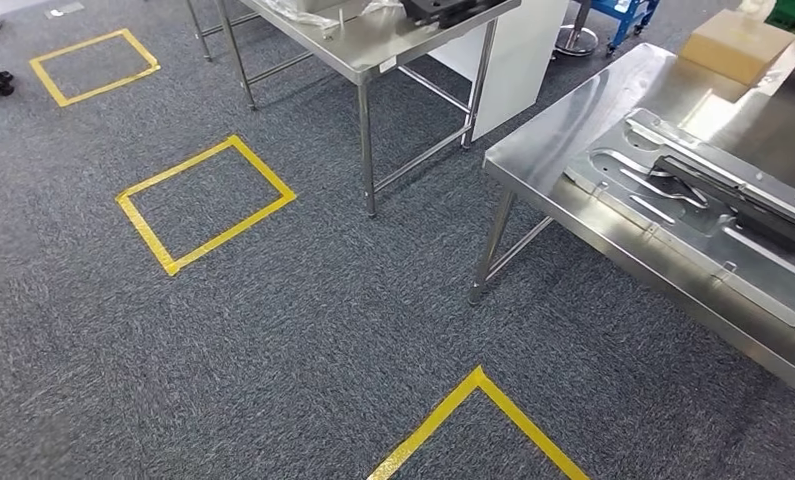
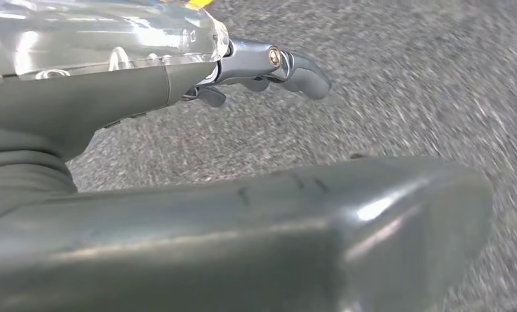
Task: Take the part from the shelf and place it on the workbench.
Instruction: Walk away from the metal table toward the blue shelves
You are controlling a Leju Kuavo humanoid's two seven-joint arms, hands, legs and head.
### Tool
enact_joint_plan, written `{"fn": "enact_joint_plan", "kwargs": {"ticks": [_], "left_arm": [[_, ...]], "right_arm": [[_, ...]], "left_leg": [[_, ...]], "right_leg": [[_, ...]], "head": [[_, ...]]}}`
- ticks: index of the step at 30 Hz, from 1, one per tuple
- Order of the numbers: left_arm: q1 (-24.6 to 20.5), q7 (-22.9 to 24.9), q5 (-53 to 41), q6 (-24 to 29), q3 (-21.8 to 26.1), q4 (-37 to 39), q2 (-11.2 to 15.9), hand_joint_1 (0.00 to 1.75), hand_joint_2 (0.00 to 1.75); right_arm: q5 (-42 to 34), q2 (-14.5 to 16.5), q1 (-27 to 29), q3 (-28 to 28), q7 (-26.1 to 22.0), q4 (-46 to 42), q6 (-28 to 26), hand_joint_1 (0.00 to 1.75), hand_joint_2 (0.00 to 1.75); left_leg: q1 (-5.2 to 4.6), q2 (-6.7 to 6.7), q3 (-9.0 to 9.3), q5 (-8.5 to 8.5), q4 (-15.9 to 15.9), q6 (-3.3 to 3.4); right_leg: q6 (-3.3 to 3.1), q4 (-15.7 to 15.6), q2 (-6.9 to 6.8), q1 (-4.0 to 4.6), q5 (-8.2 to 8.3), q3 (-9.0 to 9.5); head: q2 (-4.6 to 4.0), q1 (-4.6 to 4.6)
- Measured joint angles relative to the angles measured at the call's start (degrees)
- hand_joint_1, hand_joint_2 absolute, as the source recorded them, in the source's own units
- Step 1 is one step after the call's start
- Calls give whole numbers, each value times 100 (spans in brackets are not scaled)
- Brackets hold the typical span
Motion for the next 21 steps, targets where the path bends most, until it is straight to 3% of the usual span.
{"fn": "enact_joint_plan", "kwargs": {"ticks": [2, 4, 5, 6, 7, 9, 11, 12, 14, 16, 18, 20, 21], "left_arm": [[-15, 13, 7, -2, 13, 0, 0, 0, 0], [-25, 21, 4, -15, 24, 0, 5, 0, 0], [-24, 32, 2, -23, 28, 0, 9, 0, 0], [-21, 49, -1, -29, 31, 0, 14, 0, 0], [-20, 72, -1, -33, 34, 0, 19, 0, 0], [-28, 116, 9, -31, 44, 0, 22, 0, 0], [-46, 170, 37, 5, 68, 0, 32, 0, 0], [-50, 201, 59, 38, 85, 0, 38, 0, 0], [-32, 257, 114, 100, 123, 0, 49, 0, 0], [-27, 287, 190, 169, 167, 0, 54, 0, 0], [-56, 311, 292, 264, 232, 0, 56, 0, 0], [-69, 328, 395, 368, 313, 0, 49, 0, 0], [-64, 334, 446, 424, 356, 0, 44, 0, 0]], "right_arm": [[21, -4, 3, 25, 21, 5, 11, 0, 0], [30, -3, 10, 48, 45, 18, 12, 0, 0], [35, -2, 13, 57, 60, 24, 10, 0, 0], [42, -1, 13, 65, 71, 27, 7, 0, 0], [51, 2, 12, 71, 79, 28, 2, 0, 0], [79, 9, 15, 83, 79, 31, -16, 0, 0], [128, 22, 7, 102, 65, 36, -32, 0, 0], [155, 29, -4, 120, 55, 39, -32, 0, 0], [202, 56, -36, 158, 33, 40, -14, 0, 0], [268, 81, -44, 191, 34, 41, 33, 0, 0], [378, 90, -32, 245, 76, 42, 88, 0, 0], [510, 91, -31, 327, 147, 42, 127, 0, 0], [578, 93, -37, 373, 182, 42, 145, 0, 0]], "left_leg": [[16, -98, -22, 41, -15, 61], [8, -219, -58, 62, -11, 87], [3, -290, -66, 68, -8, 89], [1, -365, -67, 72, -3, 85], [0, -441, -62, 74, 2, 78], [-5, -580, -64, 76, 20, 50], [-5, -710, -103, 87, 38, -16], [0, -768, -125, 100, 38, -59], [21, -826, -160, 112, 40, -137], [16, -598, -284, -65, 300, -187], [16, -309, -603, -459, 1004, -227], [23, -228, -891, -713, 1654, -259], [25, -210, -896, -682, 1702, -264]], "right_leg": [[41, 540, 306, -26, -353, -239], [39, 1315, 430, -30, -699, -608], [33, 1537, 443, -30, -731, -721], [22, 1540, 453, -29, -640, -733], [5, 1311, 475, -30, -445, -637], [-46, 517, 690, -33, -20, -296], [-84, 22, 882, -29, 145, -105], [-100, -33, 893, -19, 134, -92], [-155, -76, 767, -19, 165, -79], [-234, -131, 623, -33, 198, -59], [-282, -146, 464, -15, 201, -60], [-296, -140, 307, 6, 194, -69], [-296, -136, 235, 13, 188, -69]], "head": [[0, 1], [0, 1], [0, 1], [0, 1], [0, 1], [0, 1], [0, 1], [0, 1], [0, 1], [0, -1], [-1, -1], [-1, -1], [0, -1]]}}
